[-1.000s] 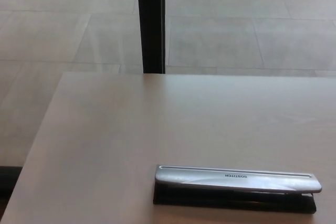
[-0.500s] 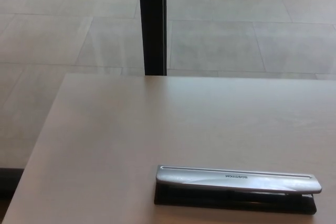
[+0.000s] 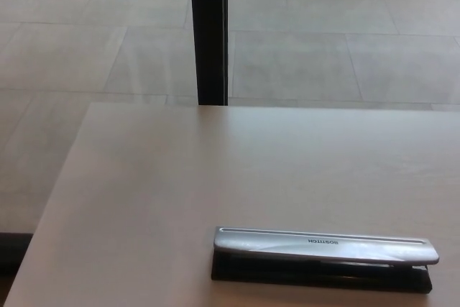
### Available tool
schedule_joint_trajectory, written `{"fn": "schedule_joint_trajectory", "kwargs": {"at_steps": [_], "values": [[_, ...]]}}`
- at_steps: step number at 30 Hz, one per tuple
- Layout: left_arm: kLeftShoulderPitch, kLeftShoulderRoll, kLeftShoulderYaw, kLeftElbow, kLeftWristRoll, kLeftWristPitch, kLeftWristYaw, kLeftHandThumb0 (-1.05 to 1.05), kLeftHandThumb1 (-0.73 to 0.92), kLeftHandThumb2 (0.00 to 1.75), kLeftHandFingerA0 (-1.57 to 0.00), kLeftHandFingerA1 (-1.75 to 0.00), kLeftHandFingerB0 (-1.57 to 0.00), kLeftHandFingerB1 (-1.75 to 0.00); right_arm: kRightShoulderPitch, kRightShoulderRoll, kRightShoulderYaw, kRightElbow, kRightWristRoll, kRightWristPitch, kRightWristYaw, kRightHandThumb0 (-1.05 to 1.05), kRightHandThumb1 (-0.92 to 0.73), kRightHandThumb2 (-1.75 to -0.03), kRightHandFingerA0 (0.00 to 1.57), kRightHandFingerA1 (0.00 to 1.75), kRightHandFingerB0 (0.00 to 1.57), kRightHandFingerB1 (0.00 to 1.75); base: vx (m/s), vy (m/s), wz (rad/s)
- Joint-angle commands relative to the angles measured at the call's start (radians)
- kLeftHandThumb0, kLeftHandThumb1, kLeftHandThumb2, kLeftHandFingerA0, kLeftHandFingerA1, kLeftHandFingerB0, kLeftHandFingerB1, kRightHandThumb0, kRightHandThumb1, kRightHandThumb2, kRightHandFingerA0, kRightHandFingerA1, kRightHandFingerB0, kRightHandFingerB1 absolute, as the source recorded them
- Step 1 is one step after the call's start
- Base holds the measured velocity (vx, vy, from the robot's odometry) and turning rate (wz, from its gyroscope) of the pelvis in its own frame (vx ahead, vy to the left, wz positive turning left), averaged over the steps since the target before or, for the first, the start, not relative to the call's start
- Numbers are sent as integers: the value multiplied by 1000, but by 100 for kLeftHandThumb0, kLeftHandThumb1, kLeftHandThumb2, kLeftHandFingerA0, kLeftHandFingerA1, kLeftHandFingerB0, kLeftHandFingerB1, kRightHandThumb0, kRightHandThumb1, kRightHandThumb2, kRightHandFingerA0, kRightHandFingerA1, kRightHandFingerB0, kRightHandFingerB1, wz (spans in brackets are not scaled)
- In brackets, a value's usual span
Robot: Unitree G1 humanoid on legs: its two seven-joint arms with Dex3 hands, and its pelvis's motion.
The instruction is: A hole pucnch is kept on the middle on the desk infront of the robot and the robot uses both its hands as fists to press on it and use it
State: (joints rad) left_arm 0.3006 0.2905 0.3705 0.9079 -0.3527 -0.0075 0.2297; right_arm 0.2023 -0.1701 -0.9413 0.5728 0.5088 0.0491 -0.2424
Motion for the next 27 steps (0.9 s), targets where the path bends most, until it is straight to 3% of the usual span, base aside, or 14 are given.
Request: {"fn": "schedule_joint_trajectory", "kwargs": {"at_steps": [1,3,8,9,12,15,19,20,21,22,23,24,26,27], "values": [[24,66,-47,6,71,-7,-148,-43,28,72,-113,-104,-87,-73,33,-17,89,-18,-38,121,-17,-31,-45,-66,71,81,69,69,0,0,0],[10,76,-54,37,74,-11,-170,-37,37,51,-110,-107,-90,-65,20,-41,99,35,-37,109,-8,-36,-49,-65,70,74,68,67,0,0,0],[-11,89,-51,81,73,-19,-205,-37,38,52,-111,-103,-91,-67,-5,-56,104,106,-23,67,-3,-37,-53,-66,67,74,65,66,0,0,0],[-4,90,-50,61,71,-5,-208,-36,38,52,-107,-102,-88,-64,-3,-54,114,109,-28,57,5,-34,-34,-87,78,83,55,70,0,0,0],[6,90,-50,35,81,11,-209,-45,28,70,-109,-110,-87,-73,10,-47,139,102,-50,39,7,-27,-39,-67,85,77,61,63,0,0,0],[0,88,-32,49,73,19,-221,-33,37,51,-109,-105,-86,-66,34,-46,189,87,-86,26,28,-18,-25,-84,125,123,54,70,0,0,0],[-31,95,-24,105,81,7,-225,-35,38,52,-107,-107,-86,-66,24,-58,223,126,-101,8,31,-17,-41,-61,107,135,64,55,0,0,0],[-34,96,-23,108,82,6,-227,-46,28,72,-107,-107,-85,-76,25,-57,225,126,-101,6,34,-19,-41,-63,110,133,64,56,0,0,0],[-34,99,-23,100,84,12,-233,-37,37,52,-107,-108,-86,-68,37,-48,238,117,-101,-7,58,-20,-40,-65,112,134,63,58,0,0,0],[-31,99,-25,90,88,14,-236,-43,27,72,-111,-110,-85,-76,47,-39,243,98,-97,-3,65,-23,-40,-66,111,148,62,62,0,0,0],[-34,97,-20,99,87,8,-236,-43,27,70,-108,-109,-85,-76,65,-29,255,63,-100,3,65,-23,-40,-67,114,145,61,62,0,0,0],[-30,96,-19,90,87,11,-235,-35,40,52,-105,-103,-86,-65,74,-23,261,40,-101,13,61,-23,-40,-66,102,104,60,61,0,0,0],[-17,94,-19,70,91,19,-236,-35,40,52,-105,-103,-86,-65,83,-20,267,16,-97,28,54,-23,-40,-66,102,104,60,61,0,0,0],[-15,95,-26,72,101,15,-235,-38,41,52,-104,-98,-87,-64,76,-27,264,38,-94,24,55,-22,-42,-64,84,77,59,60,0,0,0]]}}
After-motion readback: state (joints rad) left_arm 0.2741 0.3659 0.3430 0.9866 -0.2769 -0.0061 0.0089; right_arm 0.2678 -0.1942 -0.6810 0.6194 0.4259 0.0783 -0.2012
